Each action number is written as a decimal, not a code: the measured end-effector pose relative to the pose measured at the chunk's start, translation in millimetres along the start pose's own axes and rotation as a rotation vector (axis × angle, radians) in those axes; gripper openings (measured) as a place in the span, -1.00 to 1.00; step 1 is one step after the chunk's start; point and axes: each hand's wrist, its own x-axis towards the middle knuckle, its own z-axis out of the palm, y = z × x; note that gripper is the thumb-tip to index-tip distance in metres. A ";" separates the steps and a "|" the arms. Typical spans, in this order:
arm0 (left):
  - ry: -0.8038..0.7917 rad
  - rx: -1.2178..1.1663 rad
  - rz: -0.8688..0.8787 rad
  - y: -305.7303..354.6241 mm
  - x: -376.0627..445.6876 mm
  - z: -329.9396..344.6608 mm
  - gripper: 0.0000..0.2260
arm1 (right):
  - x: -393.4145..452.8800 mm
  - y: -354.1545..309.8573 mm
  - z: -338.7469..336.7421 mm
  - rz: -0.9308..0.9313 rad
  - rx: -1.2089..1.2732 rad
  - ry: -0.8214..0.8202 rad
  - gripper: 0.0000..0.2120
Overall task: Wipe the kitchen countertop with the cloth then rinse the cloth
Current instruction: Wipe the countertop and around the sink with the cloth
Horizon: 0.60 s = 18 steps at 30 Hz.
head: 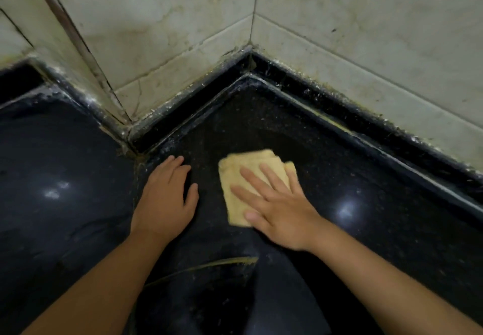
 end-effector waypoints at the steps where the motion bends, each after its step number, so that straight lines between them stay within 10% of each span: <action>1: -0.002 -0.006 -0.003 1.1 -0.9 0.5 -0.62 | -23.1 11.2 5.5 0.003 -0.035 0.018 -0.28; 4: -0.012 -0.030 -0.023 6.9 -4.9 0.6 -0.61 | -49.2 47.2 -0.6 0.257 -0.069 -0.064 -0.19; 8: -0.016 -0.029 -0.019 10.8 7.7 -6.5 -0.60 | 0.4 35.8 -18.4 0.562 0.093 0.006 -0.54; 18: -0.286 0.246 0.003 20.6 24.6 -31.9 -0.55 | -72.9 -90.5 56.6 0.139 -0.016 0.128 -0.56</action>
